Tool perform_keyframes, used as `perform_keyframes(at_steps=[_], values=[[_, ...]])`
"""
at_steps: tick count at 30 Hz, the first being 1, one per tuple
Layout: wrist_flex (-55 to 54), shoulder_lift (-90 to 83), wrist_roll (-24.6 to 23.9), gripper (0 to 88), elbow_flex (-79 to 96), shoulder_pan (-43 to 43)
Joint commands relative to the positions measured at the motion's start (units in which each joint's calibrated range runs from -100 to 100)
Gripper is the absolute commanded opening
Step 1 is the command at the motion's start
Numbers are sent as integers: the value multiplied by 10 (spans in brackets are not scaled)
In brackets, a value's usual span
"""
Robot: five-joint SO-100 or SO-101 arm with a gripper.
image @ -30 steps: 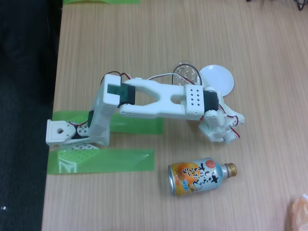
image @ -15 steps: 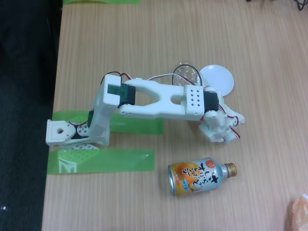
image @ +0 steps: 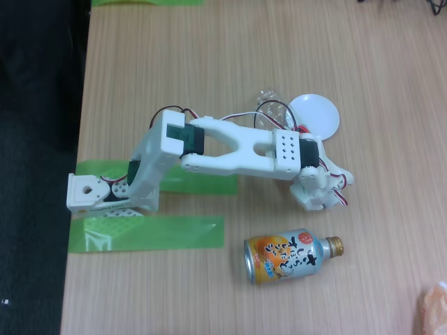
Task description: Pick up the plastic bottle and stand it up on the white place
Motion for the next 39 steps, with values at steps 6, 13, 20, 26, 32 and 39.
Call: perform_keyframes(at_steps=[6,13,20,26,32,39], values=[[-3,-3,1,262,-21,1],[-3,-3,1,208,-21,1],[-3,-4,2,201,-21,3],[-3,-4,2,200,-21,2],[-4,-4,2,121,-22,1],[-4,-5,2,105,-24,-1]])
